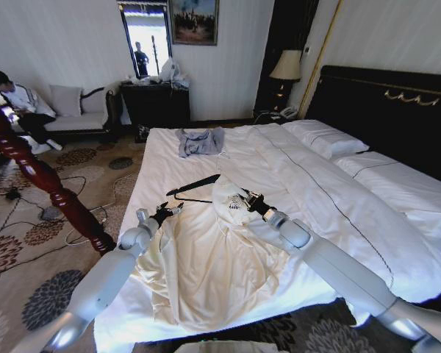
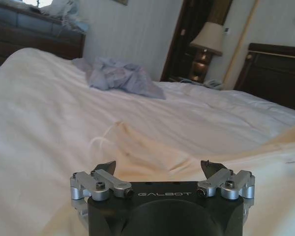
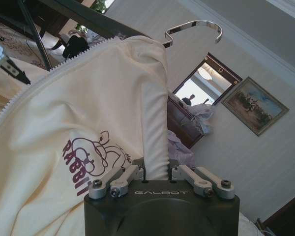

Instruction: Pick up the clothes from the bed and hang them on the clothes hanger.

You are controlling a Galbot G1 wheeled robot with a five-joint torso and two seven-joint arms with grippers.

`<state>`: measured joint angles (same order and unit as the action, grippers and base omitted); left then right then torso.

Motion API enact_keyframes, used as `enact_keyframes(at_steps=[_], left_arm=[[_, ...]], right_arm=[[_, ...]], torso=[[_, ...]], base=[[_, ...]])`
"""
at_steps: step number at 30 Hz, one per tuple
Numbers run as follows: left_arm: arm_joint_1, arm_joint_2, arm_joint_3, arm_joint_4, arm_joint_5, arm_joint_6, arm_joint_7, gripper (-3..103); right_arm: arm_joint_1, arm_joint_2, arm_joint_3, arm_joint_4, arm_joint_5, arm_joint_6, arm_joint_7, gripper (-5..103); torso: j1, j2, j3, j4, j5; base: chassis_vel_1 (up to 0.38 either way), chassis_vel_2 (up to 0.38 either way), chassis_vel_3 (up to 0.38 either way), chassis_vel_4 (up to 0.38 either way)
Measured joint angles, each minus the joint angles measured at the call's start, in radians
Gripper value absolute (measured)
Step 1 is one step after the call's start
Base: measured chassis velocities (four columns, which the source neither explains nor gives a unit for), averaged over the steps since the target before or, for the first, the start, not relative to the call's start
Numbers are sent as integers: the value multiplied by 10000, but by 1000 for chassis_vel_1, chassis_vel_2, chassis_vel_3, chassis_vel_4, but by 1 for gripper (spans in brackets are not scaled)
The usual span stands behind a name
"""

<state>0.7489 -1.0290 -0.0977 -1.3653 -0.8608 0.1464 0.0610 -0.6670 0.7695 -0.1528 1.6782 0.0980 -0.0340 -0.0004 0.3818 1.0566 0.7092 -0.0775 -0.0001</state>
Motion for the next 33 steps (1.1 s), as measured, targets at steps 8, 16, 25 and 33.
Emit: enact_keyframes(at_steps=[8,16,25,33], left_arm=[[-464,-380,90,827,56,-82,42,95],[-725,-583,251,1211,54,-96,73,94],[-1082,-845,334,1714,23,-101,43,89],[-1245,-971,358,2072,23,-131,42,64]], right_arm=[[39,-11,-123,264,267,-253,35,19],[6,-5,-187,414,353,-334,52,19],[-49,-56,-182,519,405,-373,52,19],[-118,-64,-192,563,399,-396,54,19]], torso=[[1,0,-1,-3,0],[0,0,-1,-2,1],[1,0,-1,-2,1],[0,0,-1,-2,1]], base=[[0,0,0,0],[0,0,0,0],[0,0,0,0],[0,0,0,0]])
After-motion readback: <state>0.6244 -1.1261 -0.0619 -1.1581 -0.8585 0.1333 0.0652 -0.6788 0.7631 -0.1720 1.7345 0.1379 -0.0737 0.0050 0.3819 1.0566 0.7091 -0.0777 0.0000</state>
